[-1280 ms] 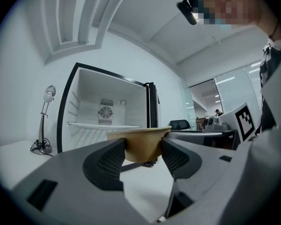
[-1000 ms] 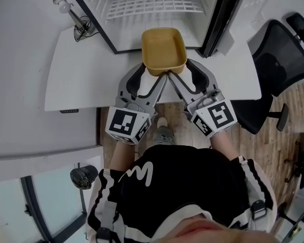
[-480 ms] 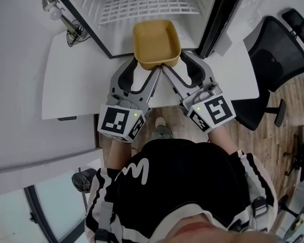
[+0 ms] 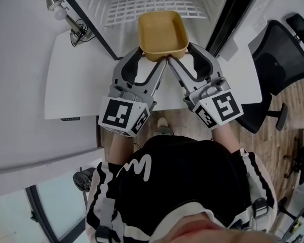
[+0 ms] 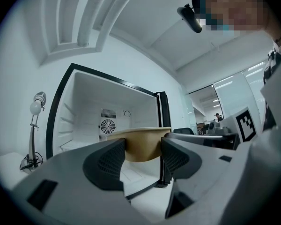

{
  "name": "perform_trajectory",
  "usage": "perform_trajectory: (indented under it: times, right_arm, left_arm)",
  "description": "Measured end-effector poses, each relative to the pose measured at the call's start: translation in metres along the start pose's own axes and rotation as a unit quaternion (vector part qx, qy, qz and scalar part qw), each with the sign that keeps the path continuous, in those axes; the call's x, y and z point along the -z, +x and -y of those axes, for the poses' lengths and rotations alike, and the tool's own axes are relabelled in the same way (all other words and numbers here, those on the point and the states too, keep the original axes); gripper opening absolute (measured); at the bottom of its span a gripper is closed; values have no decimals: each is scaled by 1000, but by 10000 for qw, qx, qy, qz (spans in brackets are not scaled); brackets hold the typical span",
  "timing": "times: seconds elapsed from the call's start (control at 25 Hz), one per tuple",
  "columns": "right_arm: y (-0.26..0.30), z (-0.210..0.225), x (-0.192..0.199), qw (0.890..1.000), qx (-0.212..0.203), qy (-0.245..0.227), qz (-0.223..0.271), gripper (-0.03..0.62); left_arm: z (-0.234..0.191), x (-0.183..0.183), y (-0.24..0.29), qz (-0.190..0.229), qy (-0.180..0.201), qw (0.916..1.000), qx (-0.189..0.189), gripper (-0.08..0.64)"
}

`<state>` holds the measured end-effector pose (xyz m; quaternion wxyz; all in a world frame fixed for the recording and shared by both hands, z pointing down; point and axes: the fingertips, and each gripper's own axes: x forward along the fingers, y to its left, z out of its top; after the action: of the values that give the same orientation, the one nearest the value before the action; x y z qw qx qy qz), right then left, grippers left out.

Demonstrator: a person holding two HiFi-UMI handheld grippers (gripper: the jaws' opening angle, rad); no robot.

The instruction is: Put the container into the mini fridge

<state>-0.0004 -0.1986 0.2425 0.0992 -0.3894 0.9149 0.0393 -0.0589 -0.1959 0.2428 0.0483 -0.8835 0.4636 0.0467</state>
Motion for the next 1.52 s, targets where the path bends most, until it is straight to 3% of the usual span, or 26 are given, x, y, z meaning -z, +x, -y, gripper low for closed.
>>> perform_trajectory:
  times: [1.52]
  right_arm:
    - [63,38,17,9992,383,111,34,232]
  left_arm:
    - [-60,10,52,24,-394,9989,261,244]
